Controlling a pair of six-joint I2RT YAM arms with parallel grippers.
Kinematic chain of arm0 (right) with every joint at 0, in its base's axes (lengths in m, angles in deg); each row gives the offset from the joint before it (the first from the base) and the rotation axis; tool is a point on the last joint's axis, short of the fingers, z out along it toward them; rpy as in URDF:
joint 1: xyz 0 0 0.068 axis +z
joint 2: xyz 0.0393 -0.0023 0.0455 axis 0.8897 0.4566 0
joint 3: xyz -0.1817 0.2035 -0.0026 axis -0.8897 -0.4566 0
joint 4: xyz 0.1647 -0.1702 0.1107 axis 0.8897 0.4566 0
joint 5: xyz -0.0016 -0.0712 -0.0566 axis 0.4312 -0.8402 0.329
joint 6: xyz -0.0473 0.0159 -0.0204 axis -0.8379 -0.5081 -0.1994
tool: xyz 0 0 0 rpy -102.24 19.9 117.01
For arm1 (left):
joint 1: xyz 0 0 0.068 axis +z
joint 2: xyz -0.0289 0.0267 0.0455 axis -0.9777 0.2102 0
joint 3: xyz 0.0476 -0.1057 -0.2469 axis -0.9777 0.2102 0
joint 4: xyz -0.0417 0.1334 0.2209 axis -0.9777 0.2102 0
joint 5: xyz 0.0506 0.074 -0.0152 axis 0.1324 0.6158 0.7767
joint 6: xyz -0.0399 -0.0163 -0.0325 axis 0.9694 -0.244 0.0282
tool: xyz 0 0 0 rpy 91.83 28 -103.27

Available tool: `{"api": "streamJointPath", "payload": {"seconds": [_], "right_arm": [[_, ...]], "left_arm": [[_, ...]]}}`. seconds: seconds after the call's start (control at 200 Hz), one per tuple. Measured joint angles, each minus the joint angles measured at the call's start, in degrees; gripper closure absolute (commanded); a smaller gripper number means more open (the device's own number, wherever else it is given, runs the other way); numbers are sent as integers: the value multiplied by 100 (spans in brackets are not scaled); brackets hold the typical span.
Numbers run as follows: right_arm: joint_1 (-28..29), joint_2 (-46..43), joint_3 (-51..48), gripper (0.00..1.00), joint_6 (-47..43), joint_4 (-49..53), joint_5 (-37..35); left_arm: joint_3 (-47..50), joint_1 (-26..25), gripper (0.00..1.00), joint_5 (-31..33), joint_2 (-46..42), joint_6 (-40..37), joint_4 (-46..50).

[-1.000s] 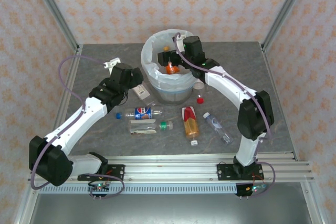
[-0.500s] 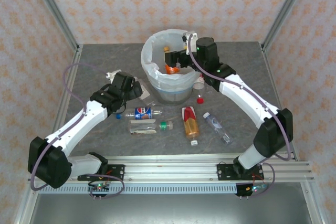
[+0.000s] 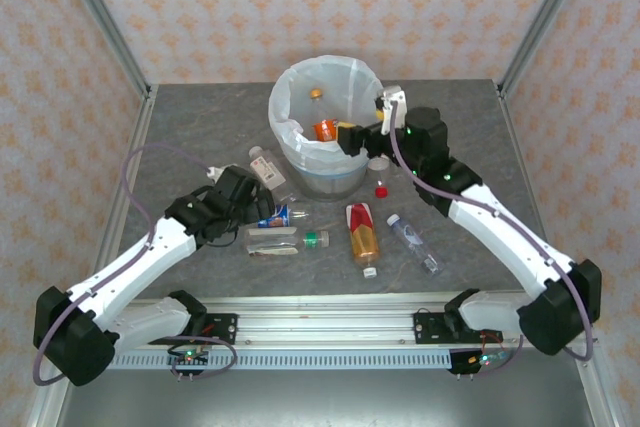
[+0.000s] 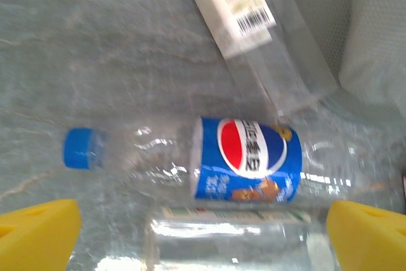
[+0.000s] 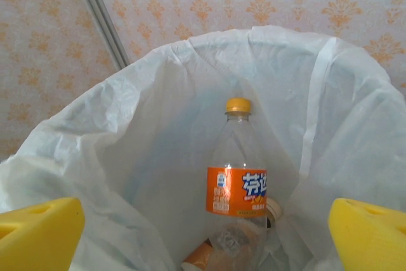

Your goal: Put the plastic bottles in the bin

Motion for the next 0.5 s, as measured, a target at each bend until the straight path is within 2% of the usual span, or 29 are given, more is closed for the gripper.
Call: {"api": "streamJointPath", "payload": {"seconds": [0.29, 0.5], "right_arm": [[0, -1099, -1314, 1, -203, -179, 144], [0, -1720, -1823, 1, -299, -122, -63]], "left_arm": [[127, -514, 0, -186, -122, -841, -72], [-81, -962, 0, -79, 358, -1480, -13]]}}
